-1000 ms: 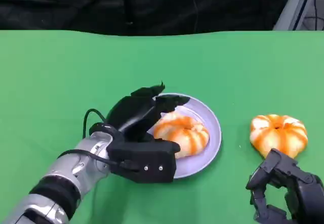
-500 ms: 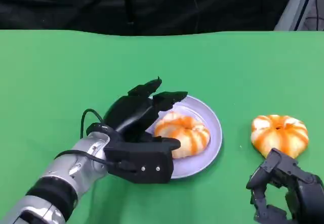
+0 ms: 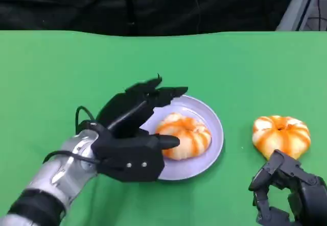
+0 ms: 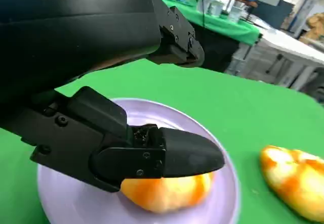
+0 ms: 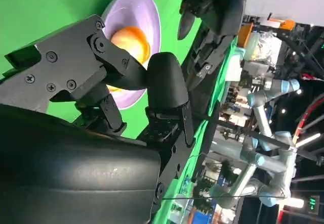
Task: Grasp the bread from the table and place it into the plate.
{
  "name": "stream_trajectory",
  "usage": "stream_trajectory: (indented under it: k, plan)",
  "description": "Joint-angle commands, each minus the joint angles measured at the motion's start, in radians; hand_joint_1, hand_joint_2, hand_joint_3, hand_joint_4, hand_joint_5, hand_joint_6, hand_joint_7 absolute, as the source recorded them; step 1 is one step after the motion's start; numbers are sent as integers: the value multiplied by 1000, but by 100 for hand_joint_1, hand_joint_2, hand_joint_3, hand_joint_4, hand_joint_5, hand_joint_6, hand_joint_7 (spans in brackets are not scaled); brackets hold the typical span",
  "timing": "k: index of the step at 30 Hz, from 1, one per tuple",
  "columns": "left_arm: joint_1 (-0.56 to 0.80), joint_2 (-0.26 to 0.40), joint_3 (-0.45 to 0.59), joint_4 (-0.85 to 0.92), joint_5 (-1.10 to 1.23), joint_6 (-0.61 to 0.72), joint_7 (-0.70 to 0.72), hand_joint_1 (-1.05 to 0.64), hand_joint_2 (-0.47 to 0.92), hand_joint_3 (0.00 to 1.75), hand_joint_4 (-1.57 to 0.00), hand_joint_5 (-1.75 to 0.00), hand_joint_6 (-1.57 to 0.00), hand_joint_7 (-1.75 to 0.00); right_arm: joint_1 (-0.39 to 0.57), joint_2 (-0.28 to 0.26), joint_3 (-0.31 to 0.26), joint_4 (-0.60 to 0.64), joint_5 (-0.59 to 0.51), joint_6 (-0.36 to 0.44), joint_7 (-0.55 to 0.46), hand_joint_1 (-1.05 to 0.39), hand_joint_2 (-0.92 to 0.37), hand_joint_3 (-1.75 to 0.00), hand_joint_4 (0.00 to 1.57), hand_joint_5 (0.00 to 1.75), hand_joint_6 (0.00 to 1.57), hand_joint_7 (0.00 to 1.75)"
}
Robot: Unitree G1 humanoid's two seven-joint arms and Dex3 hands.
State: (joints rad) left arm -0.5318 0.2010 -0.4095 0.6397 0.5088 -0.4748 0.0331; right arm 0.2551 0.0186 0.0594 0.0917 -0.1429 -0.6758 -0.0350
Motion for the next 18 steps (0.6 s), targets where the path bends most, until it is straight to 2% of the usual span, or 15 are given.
stream_trajectory:
  k: [1, 5, 6, 7, 8, 9, 12, 17, 18]
  plan:
    - [30, 28, 36, -65, -44, 10, -52, -72, 92, 31, -30, -10, -41, -3, 11, -6, -2, -16, 8, 0, -4, -11, -55, -113, 82, 175, 71, 164]
    - [36, 27, 42, -79, -44, 18, -64, -72, 92, 30, -31, -10, -41, -3, 12, -6, -2, -16, 8, 1, -4, -11, -55, -113, 82, 175, 71, 164]
    - [109, 35, 92, -171, -154, -25, -87, -72, 92, 30, -31, -9, -41, -3, 9, -10, -3, -15, 12, 1, 1, -11, -56, -113, 82, 175, 71, 164]
    - [176, 49, 142, -260, -263, -55, -123, -33, 92, 31, -45, -16, -53, -8, 7, -11, -2, -14, 15, 4, 4, -11, -56, -112, 82, 175, 71, 164]
    - [224, 60, 177, -326, -341, -71, -152, -8, 92, 38, -66, -25, -66, -11, 6, -12, -1, -14, 18, 6, 6, -12, -56, -112, 82, 175, 70, 164]
    - [257, 70, 201, -376, -390, -69, -178, 0, 91, 42, -74, -27, -71, -11, 5, -11, 0, -14, 20, 9, 8, -12, -56, -111, 82, 175, 70, 164]
    - [286, 73, 222, -431, -420, -36, -222, 8, 88, 50, -87, -29, -78, -8, 6, -10, 1, -17, 22, 14, 10, -12, -57, -110, 82, 175, 70, 163]
    - [297, 66, 237, -455, -424, -16, -248, 8, 85, 54, -90, -26, -81, -6, 6, -10, 0, -18, 23, 15, 12, -12, -58, -109, 81, 175, 70, 163]
    - [340, 77, 259, -500, -490, -16, -276, 8, 85, 55, -90, -26, -81, -6, 6, -10, 1, -19, 22, 16, 11, -12, -58, -108, 81, 175, 70, 163]
